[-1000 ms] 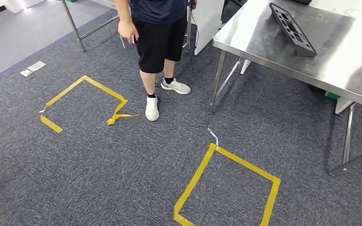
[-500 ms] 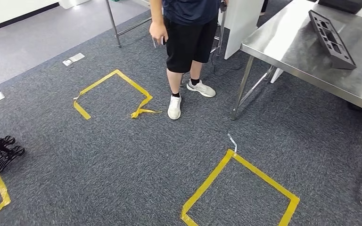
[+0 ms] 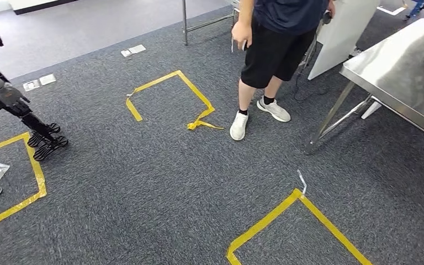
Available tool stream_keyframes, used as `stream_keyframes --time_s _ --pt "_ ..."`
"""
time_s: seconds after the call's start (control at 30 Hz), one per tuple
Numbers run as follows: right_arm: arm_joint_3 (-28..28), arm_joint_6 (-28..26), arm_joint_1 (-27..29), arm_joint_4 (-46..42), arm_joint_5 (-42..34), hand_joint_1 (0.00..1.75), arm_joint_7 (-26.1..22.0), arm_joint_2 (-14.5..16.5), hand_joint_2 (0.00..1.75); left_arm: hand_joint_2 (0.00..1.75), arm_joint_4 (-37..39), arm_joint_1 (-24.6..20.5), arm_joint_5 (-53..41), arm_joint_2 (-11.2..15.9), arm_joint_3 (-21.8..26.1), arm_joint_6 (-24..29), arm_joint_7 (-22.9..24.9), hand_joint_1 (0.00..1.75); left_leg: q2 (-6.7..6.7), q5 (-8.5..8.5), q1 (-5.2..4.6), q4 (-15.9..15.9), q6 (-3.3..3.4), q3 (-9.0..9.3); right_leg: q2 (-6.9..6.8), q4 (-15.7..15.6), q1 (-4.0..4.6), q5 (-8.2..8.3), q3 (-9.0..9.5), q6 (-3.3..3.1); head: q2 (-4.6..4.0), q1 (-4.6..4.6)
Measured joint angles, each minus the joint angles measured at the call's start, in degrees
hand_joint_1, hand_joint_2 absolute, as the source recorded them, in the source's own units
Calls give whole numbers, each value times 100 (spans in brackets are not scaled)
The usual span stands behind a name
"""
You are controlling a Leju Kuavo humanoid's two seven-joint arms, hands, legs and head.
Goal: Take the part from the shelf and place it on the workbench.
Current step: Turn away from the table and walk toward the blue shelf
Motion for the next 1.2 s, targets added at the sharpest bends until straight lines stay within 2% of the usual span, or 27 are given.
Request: stream_keyframes --time_s 0.03,0.07,0.1,0.13,0.17,0.2,0.27,0.33,0.4,0.47,0.5,0.53,0.57,0.6,0.63,0.7,0.77,0.83,0.87,0.9,0.97,1.0,1.03,1.07,1.1,1.13,1.2 --pt "0 8 6 1 39 0 -13 -2 175 0 0 4 33 1 2 11 5 0 -87 8 -3 2 1 -8 32 253 -3 -56 -131 14 0 -1" --pt "3 12 10 1 87 0 -26 -2 175 0 0 13 72 2 7 27 12 0 -175 16 -5 4 -4 -13 47 302 -9 -22 -170 50 0 1" --pt "8 16 11 1 133 0 -39 -3 175 0 0 21 105 4 14 45 18 0 -265 26 -3 6 -16 -13 69 95 -20 106 -89 103 0 0" --pt "13 18 10 1 167 0 -51 -4 175 0 0 28 134 5 22 60 20 0 -352 36 0 8 -32 -13 129 -278 -36 278 73 157 0 2" --pt "19 19 6 1 187 0 -59 -6 175 0 0 29 154 5 29 69 21 0 -433 45 -3 18 -55 -19 259 -706 -53 444 256 196 0 6" --pt "22 20 1 0 196 0 -64 -8 175 0 0 26 164 7 33 74 22 0 -508 50 -11 28 -84 -29 363 -1048 -63 574 404 193 0 3" --pt "27 21 -13 -1 199 0 -69 -9 175 0 0 26 175 10 37 75 24 0 -622 66 -24 31 -150 -56 468 -1320 -49 666 512 113 0 -3" --pt "31 22 -32 -2 202 0 -69 -4 175 0 0 47 177 16 44 75 26 0 -689 88 -5 25 -216 -86 342 -1333 -38 704 538 3 0 -8" --pt "33 23 -37 -2 208 0 -69 -1 175 0 0 68 177 20 50 75 27 0 -469 -62 4 230 -258 -201 203 -1356 -54 750 548 -94 0 -25" --pt "34 23 -17 -1 212 0 -69 2 175 0 0 64 177 20 50 75 29 0 -134 -455 6 861 -288 -492 42 -1364 -44 769 526 -156 0 -51" --pt "35 25 -4 -1 217 0 -70 3 175 0 0 60 178 18 50 76 30 0 -53 -648 15 1251 -307 -669 -49 -1363 -32 770 512 -173 0 -59" --pt "38 28 4 0 235 0 -70 2 175 0 0 61 190 16 53 80 30 0 -15 -756 26 1543 -325 -795 -142 -1362 -23 768 492 -174 0 -58" --pt "46 34 5 1 273 0 -78 1 175 0 0 66 222 15 63 87 30 0 12 -764 38 1657 -341 -833 -232 -1361 -18 765 474 -176 0 -60" --pt "62 45 0 1 332 0 -92 -1 175 0 0 72 276 16 87 100 30 0 48 -676 51 1550 -353 -756 -314 -1360 -18 761 459 -177 0 -61" --pt "89 58 -12 1 412 0 -115 -2 175 0 0 74 355 20 122 120 29 0 124 -531 63 1250 -360 -574 -386 -1359 -19 754 454 -173 0 -62" --pt "192 92 -36 1 619 0 -167 -10 175 0 0 51 567 25 235 181 16 0 475 -279 71 505 -348 -113 -515 -1335 11 723 489 -134 0 -61" --pt "340 132 -70 1 844 0 -193 -26 175 0 0 17 816 26 388 282 -19 0 667 -194 40 144 -291 103 -643 -1310 47 690 547 -62 0 -32" --pt "501 184 -137 0 1042 0 -187 -33 175 0 0 9 1031 28 570 416 -42 0 524 -163 4 111 -209 84 -768 -1311 51 677 582 3 0 -9" --pt "584 215 -184 0 1116 0 -172 -41 175 0 -1 14 1102 25 664 491 -44 0 455 -139 1 91 -164 74 -710 -1282 37 650 566 35 0 -9" --pt "658 249 -229 0 1170 0 -155 -49 175 0 -2 12 1143 21 745 567 -42 0 381 -108 6 72 -115 63 -561 -1160 22 572 508 44 0 -8" --pt "768 309 -295 1 1200 0 -124 -82 175 0 -4 -11 1163 3 855 688 -41 0 218 -57 16 49 -38 27 -154 -565 -7 280 216 21 0 2" --pt "798 326 -308 1 1182 0 -119 -97 175 0 -4 -25 1147 -5 882 720 -42 0 123 -42 13 50 -14 5 -34 -153 -8 118 19 -3 0 3" --pt "814 334 -312 1 1153 0 -120 -110 175 0 -4 -30 1120 -14 895 727 -42 0 23 -32 7 50 -4 -9 17 192 -8 11 -150 -7 0 3" --pt "821 333 -309 1 1119 0 -129 -118 175 0 -4 -27 1085 -20 901 718 -41 0 -79 -24 4 52 -1 -15 38 367 -8 -13 -241 13 0 2" --pt "823 327 -301 2 1094 0 -143 -125 175 0 -4 -20 1055 -23 902 706 -40 0 -178 -17 4 53 -6 -14 52 306 -12 60 -222 53 0 3" --pt "823 319 -293 2 1075 0 -157 -131 175 0 -4 -14 1034 -26 902 694 -39 0 -273 -11 7 55 -16 -9 87 19 -21 211 -98 105 0 4" --pt "823 308 -283 4 1060 0 -173 -149 175 0 -4 -14 1018 -26 903 687 -38 0 -434 -1 2 66 -54 -11 323 -802 -48 547 255 174 0 8"
